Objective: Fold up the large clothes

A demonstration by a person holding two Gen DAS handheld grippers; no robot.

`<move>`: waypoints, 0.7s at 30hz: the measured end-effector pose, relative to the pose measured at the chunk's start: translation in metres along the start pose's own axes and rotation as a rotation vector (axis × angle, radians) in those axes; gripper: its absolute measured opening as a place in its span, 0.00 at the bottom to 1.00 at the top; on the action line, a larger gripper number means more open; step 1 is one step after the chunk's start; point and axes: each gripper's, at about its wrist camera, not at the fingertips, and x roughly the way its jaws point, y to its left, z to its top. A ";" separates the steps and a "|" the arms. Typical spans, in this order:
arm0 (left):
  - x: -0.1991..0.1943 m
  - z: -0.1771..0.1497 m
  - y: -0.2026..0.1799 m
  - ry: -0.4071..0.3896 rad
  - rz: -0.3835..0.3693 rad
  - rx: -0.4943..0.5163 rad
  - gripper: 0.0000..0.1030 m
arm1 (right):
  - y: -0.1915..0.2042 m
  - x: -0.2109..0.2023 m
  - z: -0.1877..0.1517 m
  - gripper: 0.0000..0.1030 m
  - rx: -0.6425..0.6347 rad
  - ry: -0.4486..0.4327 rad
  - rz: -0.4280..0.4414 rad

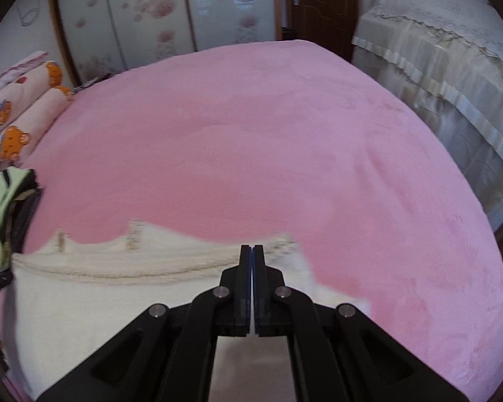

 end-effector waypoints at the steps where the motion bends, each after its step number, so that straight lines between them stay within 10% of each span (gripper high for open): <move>1: -0.005 -0.005 0.000 -0.001 -0.009 0.003 0.11 | 0.010 -0.005 0.001 0.00 0.002 0.004 0.031; 10: -0.037 -0.086 0.006 0.075 -0.146 -0.069 0.11 | 0.119 -0.005 -0.065 0.00 -0.020 0.171 0.296; 21: -0.072 -0.166 0.008 0.168 -0.231 -0.142 0.11 | 0.150 0.007 -0.143 0.00 0.018 0.391 0.283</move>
